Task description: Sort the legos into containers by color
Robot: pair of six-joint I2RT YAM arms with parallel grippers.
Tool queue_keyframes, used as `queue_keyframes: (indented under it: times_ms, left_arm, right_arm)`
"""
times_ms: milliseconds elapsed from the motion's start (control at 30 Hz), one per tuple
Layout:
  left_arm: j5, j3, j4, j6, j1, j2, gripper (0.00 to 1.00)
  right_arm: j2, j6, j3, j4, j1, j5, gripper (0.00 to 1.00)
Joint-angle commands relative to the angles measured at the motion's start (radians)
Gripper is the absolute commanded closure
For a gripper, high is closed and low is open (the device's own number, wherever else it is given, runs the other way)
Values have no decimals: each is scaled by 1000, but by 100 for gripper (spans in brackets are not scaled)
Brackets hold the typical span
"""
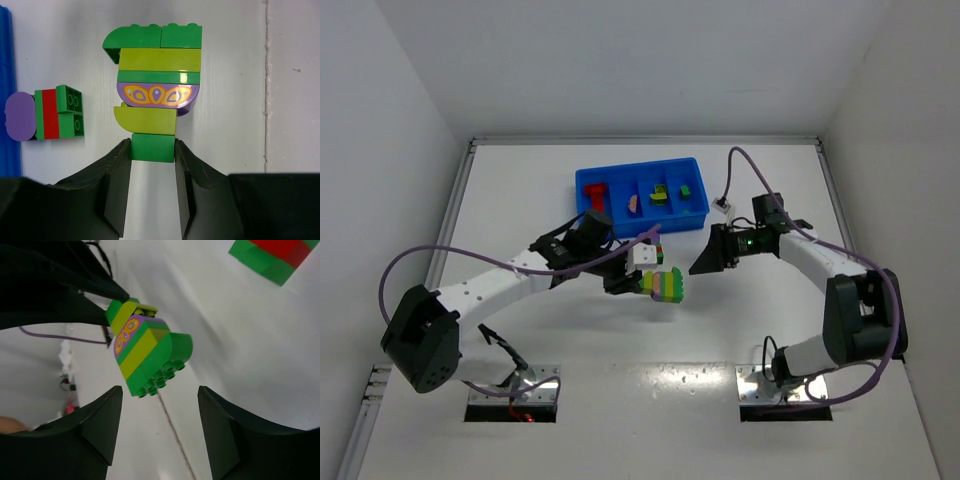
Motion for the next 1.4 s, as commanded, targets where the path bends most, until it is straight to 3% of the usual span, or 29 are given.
queue_keyframes:
  times_ms: [0,400,567,833,1133,1233,1267,1333,1367]
  left_arm:
    - [-1,-3,59,-57,5,-36,100]
    - [-10,17,78,-57,15,-27,100]
    - [-10,17,78,-57,15,-36,100]
    - [-1,36,87,-66,15,-36,100]
    - [-1,63,105,-86,15,-27,100]
    - [-1,63,105,-86,15,-27,100]
    - [-1,63,105,-86,15,-18,100]
    - [-1,63,105,-86,15,-18,100]
    - [-1,63,114,-86,15,-18,100]
  right_arm:
    - [11,2,46,-9,4,-156,38]
    - [198,-97,94,-147,44,-233,35]
    - [221,-106,105,-147,44,-180,27]
    - [290,-92,138,-170,55,-274,27]
    - [396,-224,219,-334,85,-331,27]
    - [405,-255,229,-354,94,-341,36]
    - [405,-255,229,-354,94,-352,54]
    - [405,-255,229,-354,94,-363,69]
    - [405,-264,229,-354,94,-375,82]
